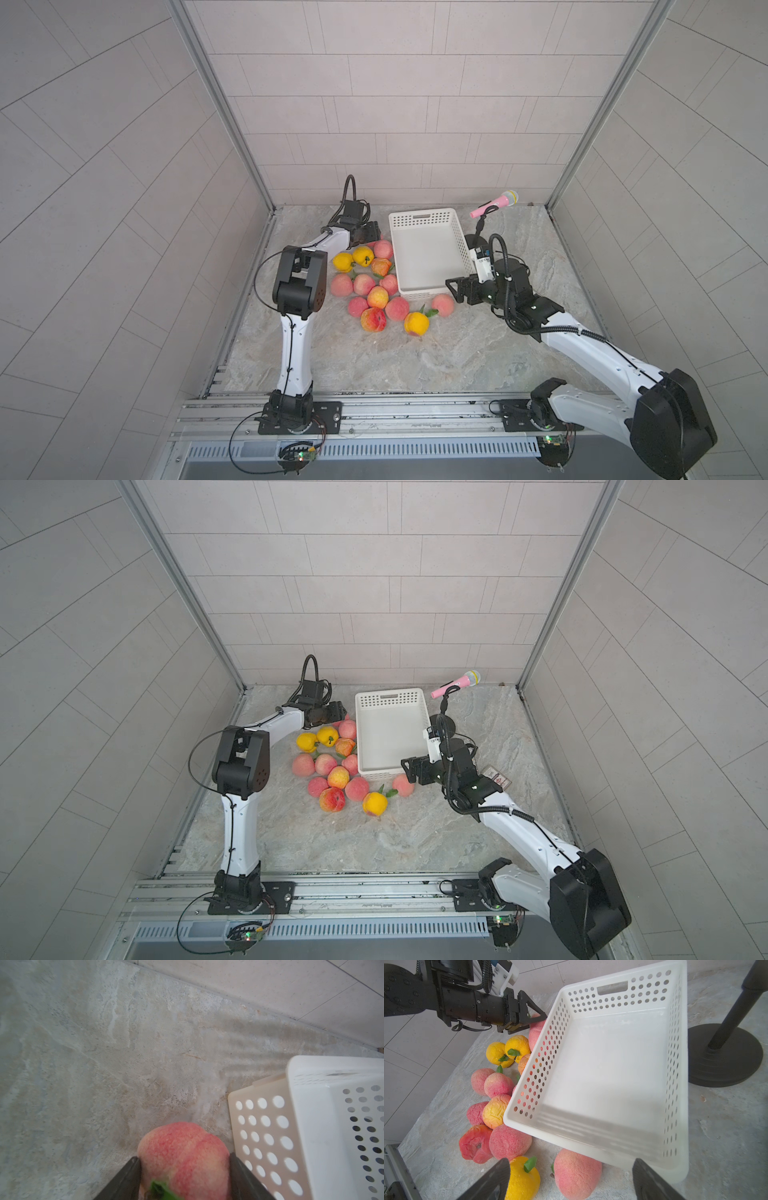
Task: Put the peaches into the basket
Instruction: Pick up the peach from the center of the board.
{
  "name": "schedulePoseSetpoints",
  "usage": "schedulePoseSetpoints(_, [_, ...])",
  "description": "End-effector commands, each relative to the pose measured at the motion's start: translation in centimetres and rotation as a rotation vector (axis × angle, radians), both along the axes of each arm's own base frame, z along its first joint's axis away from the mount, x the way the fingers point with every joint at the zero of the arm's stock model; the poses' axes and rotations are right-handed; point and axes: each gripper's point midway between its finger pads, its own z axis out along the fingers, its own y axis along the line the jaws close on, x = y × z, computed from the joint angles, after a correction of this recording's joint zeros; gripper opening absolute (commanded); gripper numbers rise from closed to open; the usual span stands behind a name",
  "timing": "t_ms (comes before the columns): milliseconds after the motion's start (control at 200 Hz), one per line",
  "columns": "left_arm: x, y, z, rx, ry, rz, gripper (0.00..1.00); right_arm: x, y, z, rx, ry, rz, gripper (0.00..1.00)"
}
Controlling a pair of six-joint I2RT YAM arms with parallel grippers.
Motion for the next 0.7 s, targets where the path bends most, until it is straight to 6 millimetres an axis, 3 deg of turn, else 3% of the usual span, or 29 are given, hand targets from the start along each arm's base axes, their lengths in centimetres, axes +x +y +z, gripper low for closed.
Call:
schedulePoseSetpoints(0, [-0.3,0.3,0.1,0.017,-0.005,0.008,0.61,-0.1,0.2,0.0,-0.005,-0.006,0.009,0.93])
schedulePoseSetpoints(100, [-0.4,0.5,0.6,0.021,-0.015,0.023,0.58,-0.1,0.2,0.1,-0.008,-0.008,0.008,0.93])
schedulePoseSetpoints(265, [-0.2,0.5,3.2,0.0,-0.076,0.021,0.54,-0.1,0.1,0.1,-0.009,-0.011,0.007,0.93])
schedulePoseSetpoints(490, [-0.2,-0.8,8.2,-0.076,-0.195,-0.029,0.54,0.0,0.2,0.0,-0.005,-0.013,0.003,0.93])
schedulePoseSetpoints(695, [-0.5,-2.6,10.8,-0.155,-0.249,-0.072,0.54,0.0,0.1,0.0,-0.003,-0.015,0.0,0.93])
